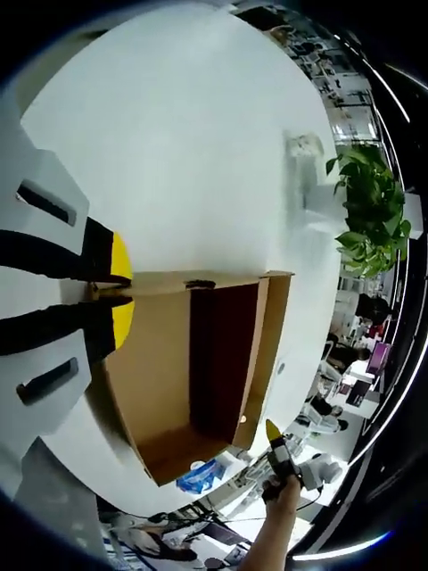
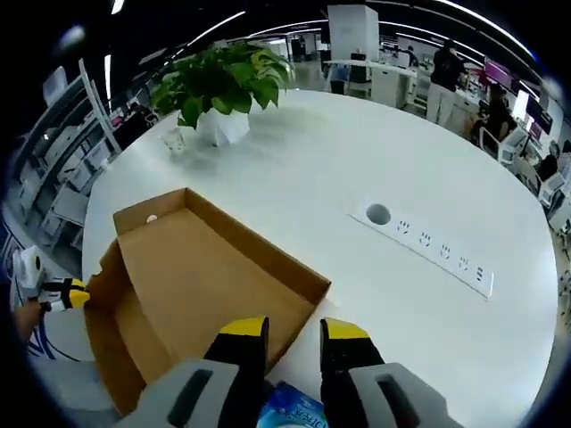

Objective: Operate the shoe box by opening the lid, removing the specified soft item, and placing it in the target area until the item is outside and the box remains undamaged.

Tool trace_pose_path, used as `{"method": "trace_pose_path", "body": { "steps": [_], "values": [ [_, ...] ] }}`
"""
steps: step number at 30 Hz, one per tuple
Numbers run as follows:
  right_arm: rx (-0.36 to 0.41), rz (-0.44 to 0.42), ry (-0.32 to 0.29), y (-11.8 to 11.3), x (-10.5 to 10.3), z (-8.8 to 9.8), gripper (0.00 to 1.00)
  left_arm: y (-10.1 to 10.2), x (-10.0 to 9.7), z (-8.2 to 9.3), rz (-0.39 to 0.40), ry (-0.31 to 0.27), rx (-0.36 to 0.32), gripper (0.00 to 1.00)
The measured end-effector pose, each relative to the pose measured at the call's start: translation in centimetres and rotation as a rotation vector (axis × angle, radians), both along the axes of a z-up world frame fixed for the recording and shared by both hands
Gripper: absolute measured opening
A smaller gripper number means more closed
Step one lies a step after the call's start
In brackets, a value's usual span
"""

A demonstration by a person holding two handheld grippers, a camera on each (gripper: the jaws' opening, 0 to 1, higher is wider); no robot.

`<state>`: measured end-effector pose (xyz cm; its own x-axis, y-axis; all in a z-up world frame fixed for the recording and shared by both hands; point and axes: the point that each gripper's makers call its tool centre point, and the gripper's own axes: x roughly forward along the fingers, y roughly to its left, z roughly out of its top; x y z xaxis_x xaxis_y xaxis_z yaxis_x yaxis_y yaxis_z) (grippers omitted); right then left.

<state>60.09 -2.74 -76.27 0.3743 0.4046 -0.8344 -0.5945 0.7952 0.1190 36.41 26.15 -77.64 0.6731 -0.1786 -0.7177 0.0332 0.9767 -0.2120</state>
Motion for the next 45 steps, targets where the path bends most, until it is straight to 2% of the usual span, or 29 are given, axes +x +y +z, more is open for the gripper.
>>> {"method": "trace_pose_path", "body": {
  "steps": [2, 9, 13, 20, 25, 30, 33, 35, 39, 45],
  "values": [
    [-0.008, -0.015, -0.002, -0.1, 0.1, -0.3, 0.18, 0.0, 0.0, -0.1, 0.006, 0.003, -0.002, 0.05],
    [0.037, -0.104, 0.04, 0.3, 0.0, -1.1, 0.12, 0.2, 0.1, -0.2, 0.013, 0.005, -0.007, 0.04],
    [0.083, -0.153, 0.069, 1.1, 0.1, -1.3, 0.09, 0.2, 0.1, -0.3, 0.011, 0.007, 0.006, 0.03],
    [0.041, -0.173, 0.045, 0.8, 0.5, -1.6, 0.09, 0.5, 0.2, -0.4, 0.011, 0.014, 0.01, 0.03],
    [-0.009, -0.175, -0.004, -0.3, 1.2, -1.6, 0.12, 0.4, 0.1, -0.3, 0.015, 0.013, 0.024, 0.02],
    [-0.016, -0.191, 0.009, -0.8, 0.8, -1.9, 0.19, 0.3, 0.1, -0.3, 0.025, 0.016, 0.026, 0.02],
    [-0.025, -0.201, 0.029, -1.0, 0.5, -2.5, 0.2, 0.3, 0.0, -0.3, 0.029, 0.016, 0.028, 0.02],
    [-0.005, -0.219, 0.066, -0.7, 0.1, -3.0, 0.16, 0.3, 0.0, -0.3, 0.032, 0.013, 0.028, 0.02],
    [0.016, -0.237, 0.084, -0.4, -0.3, -3.3, 0.05, 0.3, 0.0, -0.3, 0.035, 0.01, 0.021, 0.02],
    [0.022, -0.277, 0.078, -1.0, 0.1, -3.0, 0.0, 0.2, 0.0, -0.3, 0.036, 0.005, 0.016, 0.02]
  ]
}}
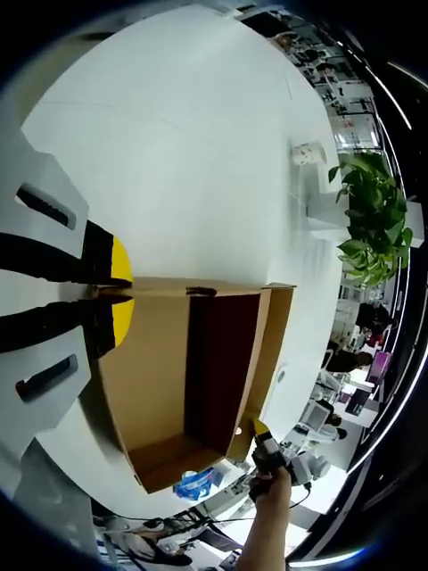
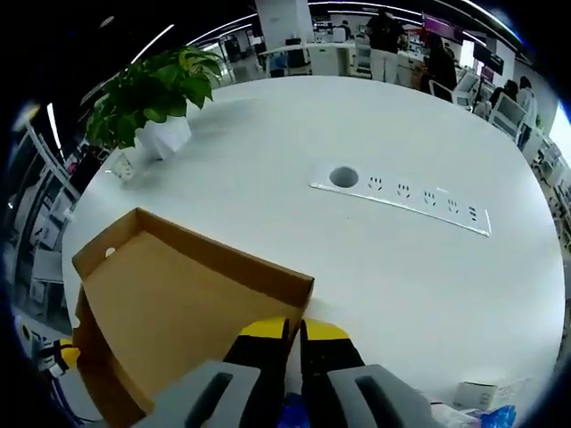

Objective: Operate the shoe box by opening the lid, removing the specified soft item, and placing it in the target area until the item is outside and the box remains undamaged.

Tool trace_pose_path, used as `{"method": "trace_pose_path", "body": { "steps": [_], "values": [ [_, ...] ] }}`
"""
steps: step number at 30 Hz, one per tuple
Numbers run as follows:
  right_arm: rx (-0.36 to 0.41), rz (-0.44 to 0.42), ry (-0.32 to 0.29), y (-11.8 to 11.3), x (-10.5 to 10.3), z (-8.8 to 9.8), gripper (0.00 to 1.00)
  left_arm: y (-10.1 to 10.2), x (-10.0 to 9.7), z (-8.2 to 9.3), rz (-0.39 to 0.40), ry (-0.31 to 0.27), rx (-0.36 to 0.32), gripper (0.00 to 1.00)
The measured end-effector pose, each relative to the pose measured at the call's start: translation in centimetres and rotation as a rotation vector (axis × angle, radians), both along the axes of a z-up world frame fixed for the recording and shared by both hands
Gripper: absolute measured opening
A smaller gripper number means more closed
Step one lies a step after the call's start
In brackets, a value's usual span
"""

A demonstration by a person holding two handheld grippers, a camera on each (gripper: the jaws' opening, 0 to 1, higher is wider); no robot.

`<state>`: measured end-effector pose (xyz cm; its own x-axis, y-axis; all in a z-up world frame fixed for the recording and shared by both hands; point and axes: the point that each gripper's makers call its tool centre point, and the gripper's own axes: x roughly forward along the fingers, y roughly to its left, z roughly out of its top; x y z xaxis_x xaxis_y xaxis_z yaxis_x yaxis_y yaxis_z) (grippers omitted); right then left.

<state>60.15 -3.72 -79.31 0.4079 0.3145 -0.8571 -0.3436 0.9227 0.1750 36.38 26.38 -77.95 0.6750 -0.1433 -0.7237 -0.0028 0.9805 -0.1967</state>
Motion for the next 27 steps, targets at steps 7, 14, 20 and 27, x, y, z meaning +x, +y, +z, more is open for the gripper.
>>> {"method": "trace_pose_path", "body": {
  "steps": [7, 14, 20, 27],
  "values": [
    [0.021, -0.021, -0.019, 0.0, 0.0, 0.5, 0.0, -0.1, 0.0, 0.0, 0.005, -0.005, -0.008, 0.02],
    [0.04, -0.033, -0.044, 0.0, -0.1, 1.3, 0.0, -0.2, 0.0, 0.0, 0.012, -0.008, -0.013, 0.02],
    [0.092, -0.054, -0.077, 0.4, 0.2, 2.7, 0.0, -0.1, 0.0, 0.0, 0.018, -0.009, -0.024, 0.02],
    [0.123, -0.044, -0.136, 0.8, 0.1, 4.0, 0.0, 0.0, 0.0, 0.0, 0.026, -0.009, -0.031, 0.02]
  ]
}}
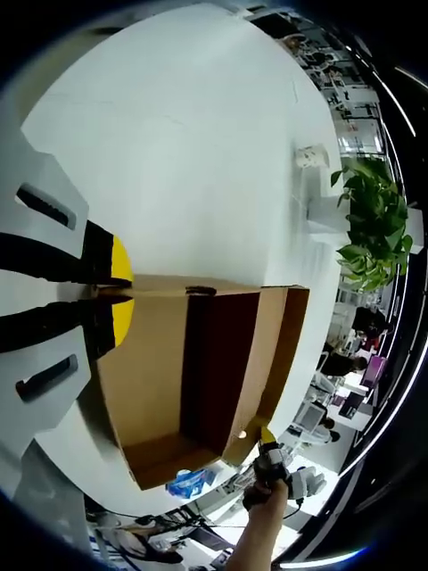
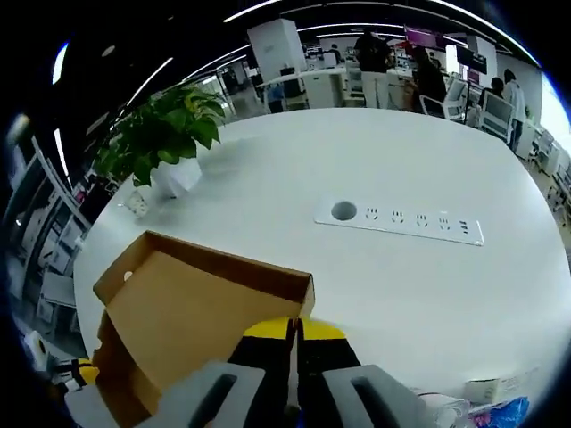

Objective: Operate the shoe box by opening the lid, removing the specified soft item, and placing it in the target area until the item is outside and the box remains undamaged.

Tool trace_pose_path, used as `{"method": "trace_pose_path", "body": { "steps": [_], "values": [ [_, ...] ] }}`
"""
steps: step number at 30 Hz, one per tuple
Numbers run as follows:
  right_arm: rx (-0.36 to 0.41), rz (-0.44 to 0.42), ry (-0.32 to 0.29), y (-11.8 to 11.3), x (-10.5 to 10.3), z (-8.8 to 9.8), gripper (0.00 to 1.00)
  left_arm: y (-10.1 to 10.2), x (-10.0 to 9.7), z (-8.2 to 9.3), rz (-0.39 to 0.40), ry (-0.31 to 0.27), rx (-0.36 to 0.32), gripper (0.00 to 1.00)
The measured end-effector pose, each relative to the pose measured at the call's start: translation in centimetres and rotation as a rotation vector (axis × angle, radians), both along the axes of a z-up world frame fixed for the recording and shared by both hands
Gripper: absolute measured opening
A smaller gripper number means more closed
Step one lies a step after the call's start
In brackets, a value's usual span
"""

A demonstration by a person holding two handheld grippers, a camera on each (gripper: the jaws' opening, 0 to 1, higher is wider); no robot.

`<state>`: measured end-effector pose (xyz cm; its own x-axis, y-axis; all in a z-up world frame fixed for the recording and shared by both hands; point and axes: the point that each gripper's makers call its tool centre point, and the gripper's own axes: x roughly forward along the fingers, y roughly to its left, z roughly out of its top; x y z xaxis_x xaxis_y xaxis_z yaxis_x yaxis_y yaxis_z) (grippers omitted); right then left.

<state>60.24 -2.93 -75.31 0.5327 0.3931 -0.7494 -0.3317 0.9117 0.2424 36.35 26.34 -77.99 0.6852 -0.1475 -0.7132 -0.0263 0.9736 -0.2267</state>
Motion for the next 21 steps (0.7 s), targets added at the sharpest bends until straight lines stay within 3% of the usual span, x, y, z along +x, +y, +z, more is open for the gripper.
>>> {"method": "trace_pose_path", "body": {
  "steps": [13, 21],
  "values": [
    [0.046, 0.019, -0.11, 0.4, 0.0, 3.0, 0.0, 0.0, -0.1, 0.1, 0.009, 0.0, 0.001, 0.02],
    [0.065, 0.066, -0.188, 0.6, -1.0, 5.3, 0.0, -0.3, -0.4, 0.3, 0.012, 0.0, 0.009, 0.02]
  ]
}}
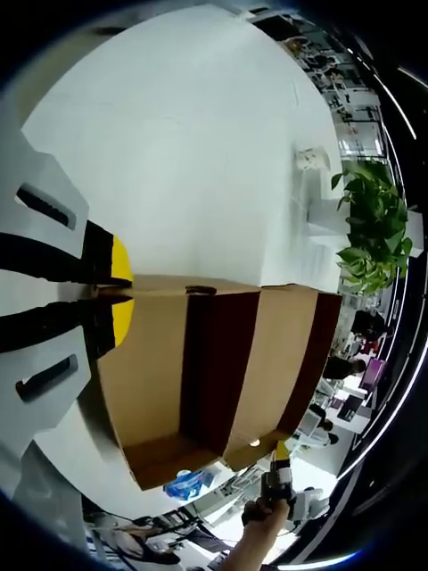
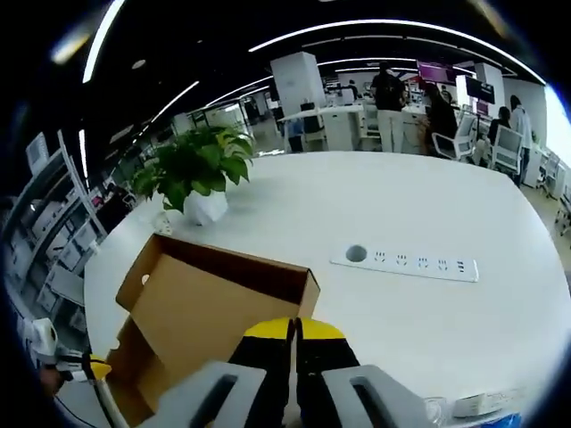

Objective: Operate the shoe box by opening the lid, removing the specified soft item, and placing it in the target area until the item is outside and the box remains undamaged.

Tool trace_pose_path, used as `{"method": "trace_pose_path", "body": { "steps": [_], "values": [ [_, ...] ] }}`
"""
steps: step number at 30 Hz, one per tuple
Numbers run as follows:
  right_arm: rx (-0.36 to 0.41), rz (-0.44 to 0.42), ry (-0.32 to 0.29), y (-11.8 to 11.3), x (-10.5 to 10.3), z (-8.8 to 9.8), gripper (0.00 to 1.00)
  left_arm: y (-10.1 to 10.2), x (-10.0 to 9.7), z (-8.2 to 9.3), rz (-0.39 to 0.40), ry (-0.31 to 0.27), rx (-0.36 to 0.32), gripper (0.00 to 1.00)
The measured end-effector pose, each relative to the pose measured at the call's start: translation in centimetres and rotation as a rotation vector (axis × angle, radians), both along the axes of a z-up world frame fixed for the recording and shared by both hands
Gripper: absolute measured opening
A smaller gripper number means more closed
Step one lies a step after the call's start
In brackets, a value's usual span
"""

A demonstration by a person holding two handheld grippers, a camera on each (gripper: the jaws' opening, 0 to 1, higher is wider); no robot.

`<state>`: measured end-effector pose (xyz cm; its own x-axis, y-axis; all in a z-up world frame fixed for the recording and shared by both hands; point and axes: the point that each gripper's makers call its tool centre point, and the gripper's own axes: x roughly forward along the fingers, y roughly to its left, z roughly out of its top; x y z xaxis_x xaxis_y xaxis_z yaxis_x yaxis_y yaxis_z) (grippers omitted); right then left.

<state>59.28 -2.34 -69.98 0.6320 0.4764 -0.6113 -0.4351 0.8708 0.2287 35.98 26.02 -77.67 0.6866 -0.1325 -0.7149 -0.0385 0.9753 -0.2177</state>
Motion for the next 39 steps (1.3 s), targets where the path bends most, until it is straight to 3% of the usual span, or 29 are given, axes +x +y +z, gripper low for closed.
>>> {"method": "trace_pose_path", "body": {
  "steps": [10, 15, 20, 39],
  "values": [
    [0.031, 0.018, -0.07, 0.1, -1.8, 2.0, 0.0, -0.3, -0.4, 0.3, 0.004, -0.003, 0.002, 0.02],
    [0.04, 0.029, -0.111, 0.3, -4.4, 3.4, 0.0, -0.3, -0.5, 0.3, 0.005, -0.005, 0.002, 0.02],
    [0.055, 0.029, -0.125, 0.3, -5.6, 4.2, 0.0, -0.2, -0.6, 0.4, 0.001, -0.006, 0.003, 0.02],
    [0.065, 0.032, -0.168, 0.1, -6.1, 4.9, 0.0, -0.2, -0.5, 0.2, -0.007, -0.012, -0.012, 0.02]
  ]
}}
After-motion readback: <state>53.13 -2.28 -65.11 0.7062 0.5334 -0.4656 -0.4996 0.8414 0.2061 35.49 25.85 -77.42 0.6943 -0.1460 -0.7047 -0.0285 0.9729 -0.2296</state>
